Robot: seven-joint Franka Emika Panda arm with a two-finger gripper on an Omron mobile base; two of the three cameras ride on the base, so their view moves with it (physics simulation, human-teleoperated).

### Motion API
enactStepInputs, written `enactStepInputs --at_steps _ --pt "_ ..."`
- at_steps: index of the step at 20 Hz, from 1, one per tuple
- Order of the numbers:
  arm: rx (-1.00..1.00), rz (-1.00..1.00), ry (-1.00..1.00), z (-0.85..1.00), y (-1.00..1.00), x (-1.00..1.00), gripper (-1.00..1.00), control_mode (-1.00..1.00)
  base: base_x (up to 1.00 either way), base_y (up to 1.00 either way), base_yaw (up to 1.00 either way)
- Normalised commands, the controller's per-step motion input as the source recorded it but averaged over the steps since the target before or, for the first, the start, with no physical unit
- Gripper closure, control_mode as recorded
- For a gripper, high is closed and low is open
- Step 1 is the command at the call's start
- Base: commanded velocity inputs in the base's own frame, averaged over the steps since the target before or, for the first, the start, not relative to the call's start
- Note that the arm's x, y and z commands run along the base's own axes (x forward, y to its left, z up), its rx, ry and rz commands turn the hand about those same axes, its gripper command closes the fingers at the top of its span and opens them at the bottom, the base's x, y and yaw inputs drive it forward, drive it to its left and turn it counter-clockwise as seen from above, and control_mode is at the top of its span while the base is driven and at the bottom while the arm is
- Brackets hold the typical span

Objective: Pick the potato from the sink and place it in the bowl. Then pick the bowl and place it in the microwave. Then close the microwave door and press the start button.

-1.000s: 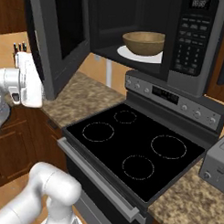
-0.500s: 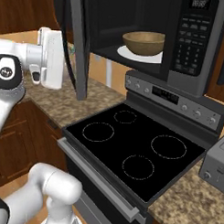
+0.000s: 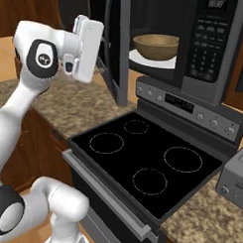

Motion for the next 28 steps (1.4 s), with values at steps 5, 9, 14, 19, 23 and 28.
enactStepInputs --at_steps 5,9,14,19,23,28 --pt "0.13 0.0 -0.18 -0.03 -0.51 0.7 -1.0 -1.0 0.0 0.0 0.0" --pt "0.11 0.0 -0.11 -0.03 -0.41 0.86 -1.0 -1.0 0.0 0.0 0.0" --pt "0.11 0.0 -0.03 0.0 -0.39 0.86 -1.0 -1.0 0.0 0.0 0.0" --pt "0.01 0.0 -0.01 -0.2 -0.16 0.86 -1.0 -1.0 0.0 0.0 0.0" --pt "0.03 0.0 -0.03 -0.32 -0.27 0.94 -1.0 -1.0 0.0 0.0 0.0" --pt "0.02 0.01 -0.02 -0.44 -0.23 0.64 -1.0 -1.0 0.0 0.0 0.0"
